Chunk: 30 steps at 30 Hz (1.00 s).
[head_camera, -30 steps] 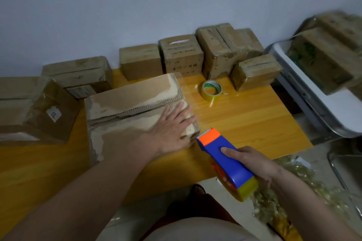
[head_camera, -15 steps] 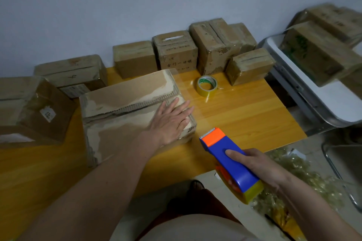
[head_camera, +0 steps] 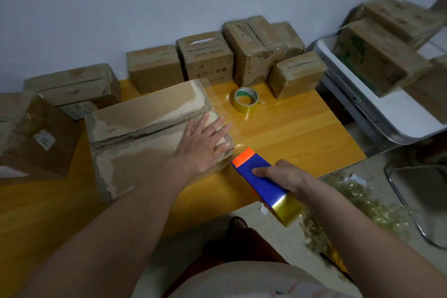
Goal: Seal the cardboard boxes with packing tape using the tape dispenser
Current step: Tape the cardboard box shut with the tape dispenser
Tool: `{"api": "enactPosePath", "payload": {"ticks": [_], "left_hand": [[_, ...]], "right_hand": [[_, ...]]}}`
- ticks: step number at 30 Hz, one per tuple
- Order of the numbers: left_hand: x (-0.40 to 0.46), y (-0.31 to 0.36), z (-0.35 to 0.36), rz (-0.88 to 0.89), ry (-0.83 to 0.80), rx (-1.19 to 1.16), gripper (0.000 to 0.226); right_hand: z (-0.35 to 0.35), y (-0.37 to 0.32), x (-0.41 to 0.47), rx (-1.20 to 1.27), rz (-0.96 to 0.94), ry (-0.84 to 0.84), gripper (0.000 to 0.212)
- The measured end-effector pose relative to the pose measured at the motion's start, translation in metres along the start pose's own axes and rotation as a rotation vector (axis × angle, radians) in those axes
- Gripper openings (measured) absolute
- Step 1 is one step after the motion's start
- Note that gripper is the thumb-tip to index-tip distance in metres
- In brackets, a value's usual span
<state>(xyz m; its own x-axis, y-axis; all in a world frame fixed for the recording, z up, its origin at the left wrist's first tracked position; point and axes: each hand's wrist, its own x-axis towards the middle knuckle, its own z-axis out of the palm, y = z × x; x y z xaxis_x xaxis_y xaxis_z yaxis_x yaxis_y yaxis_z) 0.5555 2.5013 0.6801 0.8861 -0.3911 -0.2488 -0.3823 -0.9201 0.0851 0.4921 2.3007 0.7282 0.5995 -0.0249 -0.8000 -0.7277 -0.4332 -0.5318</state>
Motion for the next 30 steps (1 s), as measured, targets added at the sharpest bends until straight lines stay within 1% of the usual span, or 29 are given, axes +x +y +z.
{"api": "enactPosePath", "payload": {"ticks": [1,3,5,6,8,10,13,15,17,20,21,23,26,28,29,30], "left_hand": [[0.0,0.0,0.0,-0.001,0.001,0.0,0.058],[0.0,-0.001,0.0,0.0,0.009,-0.005,0.058],[-0.001,-0.003,0.0,0.007,0.001,-0.013,0.058],[-0.001,-0.003,0.002,0.01,0.002,-0.016,0.058],[0.0,-0.005,0.002,0.006,0.012,-0.007,0.058],[0.001,-0.004,0.003,0.021,-0.002,-0.002,0.059],[0.001,-0.005,0.006,0.006,0.01,-0.006,0.064],[0.001,-0.006,0.004,-0.006,0.007,-0.028,0.068],[-0.001,-0.008,0.001,0.001,-0.022,-0.034,0.074],[-0.008,-0.014,0.0,0.046,-0.034,0.003,0.087],[-0.012,-0.016,0.002,0.056,-0.015,0.027,0.09],[-0.022,-0.017,0.007,0.049,0.035,0.048,0.084],[-0.031,-0.019,0.01,0.001,0.039,0.036,0.073],[-0.032,-0.021,0.011,-0.006,0.036,0.042,0.068],[-0.032,-0.022,0.012,-0.004,0.036,0.045,0.066],[-0.032,-0.022,0.012,-0.003,0.034,0.05,0.065]], "right_hand": [[0.002,-0.002,0.006,-0.029,-0.005,0.026,0.041],[0.005,-0.002,0.015,-0.191,0.005,0.065,0.03],[0.005,0.015,0.019,-0.361,0.067,0.093,0.031],[0.003,0.029,0.02,-0.384,0.09,0.119,0.034],[-0.003,0.049,0.021,-0.327,0.067,0.207,0.039],[-0.012,0.054,0.017,-0.246,0.027,0.323,0.042],[-0.022,0.046,0.027,-0.166,-0.144,0.498,0.044],[-0.027,0.042,0.04,-0.085,-0.231,0.527,0.035],[-0.03,0.041,0.055,-0.038,-0.263,0.498,0.024],[-0.026,0.035,0.08,-0.155,-0.212,0.48,0.018],[-0.022,0.034,0.089,-0.21,-0.178,0.478,0.026],[-0.012,0.035,0.103,-0.314,-0.129,0.484,0.045],[-0.003,0.04,0.118,-0.445,-0.136,0.469,0.055],[-0.005,0.04,0.122,-0.464,-0.121,0.461,0.06],[-0.006,0.038,0.119,-0.451,-0.128,0.492,0.062],[-0.007,0.034,0.115,-0.443,-0.169,0.559,0.063]]}}
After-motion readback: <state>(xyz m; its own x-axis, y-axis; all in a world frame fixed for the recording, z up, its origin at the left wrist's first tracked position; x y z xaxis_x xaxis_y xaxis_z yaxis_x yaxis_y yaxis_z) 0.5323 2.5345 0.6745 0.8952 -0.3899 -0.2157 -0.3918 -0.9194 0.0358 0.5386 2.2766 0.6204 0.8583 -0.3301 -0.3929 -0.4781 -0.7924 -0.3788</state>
